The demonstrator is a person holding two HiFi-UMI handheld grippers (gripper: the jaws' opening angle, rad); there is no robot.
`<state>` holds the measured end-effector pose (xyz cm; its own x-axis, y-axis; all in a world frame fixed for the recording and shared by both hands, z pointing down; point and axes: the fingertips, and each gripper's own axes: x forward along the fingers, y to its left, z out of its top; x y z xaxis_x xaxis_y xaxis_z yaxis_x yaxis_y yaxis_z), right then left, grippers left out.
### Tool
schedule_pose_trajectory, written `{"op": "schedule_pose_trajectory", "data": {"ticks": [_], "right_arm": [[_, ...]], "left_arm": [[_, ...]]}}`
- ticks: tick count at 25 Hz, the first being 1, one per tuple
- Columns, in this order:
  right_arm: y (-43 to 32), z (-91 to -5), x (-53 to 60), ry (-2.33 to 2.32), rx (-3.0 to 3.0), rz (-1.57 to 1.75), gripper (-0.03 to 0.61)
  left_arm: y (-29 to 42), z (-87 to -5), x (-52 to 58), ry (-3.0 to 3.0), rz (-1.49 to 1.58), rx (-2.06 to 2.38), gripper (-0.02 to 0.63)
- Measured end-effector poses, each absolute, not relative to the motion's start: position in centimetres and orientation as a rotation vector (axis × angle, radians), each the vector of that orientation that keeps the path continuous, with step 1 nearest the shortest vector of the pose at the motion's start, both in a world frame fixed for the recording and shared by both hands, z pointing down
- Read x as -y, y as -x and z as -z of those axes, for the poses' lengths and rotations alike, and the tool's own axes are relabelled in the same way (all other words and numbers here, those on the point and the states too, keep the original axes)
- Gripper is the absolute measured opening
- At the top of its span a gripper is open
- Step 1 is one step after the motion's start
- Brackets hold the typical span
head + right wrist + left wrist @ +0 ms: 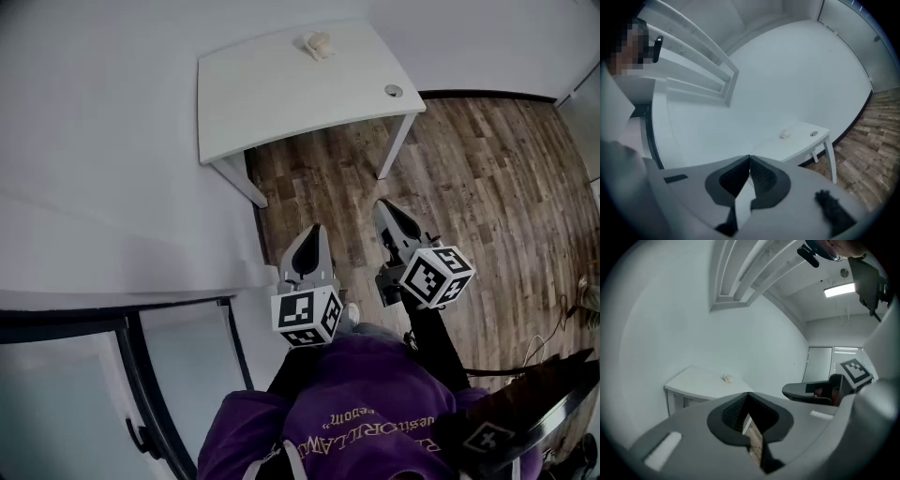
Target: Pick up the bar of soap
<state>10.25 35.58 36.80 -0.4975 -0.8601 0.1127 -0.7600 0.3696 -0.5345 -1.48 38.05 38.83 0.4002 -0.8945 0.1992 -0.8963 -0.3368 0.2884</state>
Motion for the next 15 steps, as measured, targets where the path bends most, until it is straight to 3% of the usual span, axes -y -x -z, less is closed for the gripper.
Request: {"op": "schedule_pose_trajectory", "data": {"ticks": [15], "right_arm": [[-8.9, -36.0, -24.2, 1.467, -2.46, 0.765, 0.009]], "left_arm": [[1.9, -37.3, -26.1, -2.378, 0.023, 1.517, 0.005]]}}
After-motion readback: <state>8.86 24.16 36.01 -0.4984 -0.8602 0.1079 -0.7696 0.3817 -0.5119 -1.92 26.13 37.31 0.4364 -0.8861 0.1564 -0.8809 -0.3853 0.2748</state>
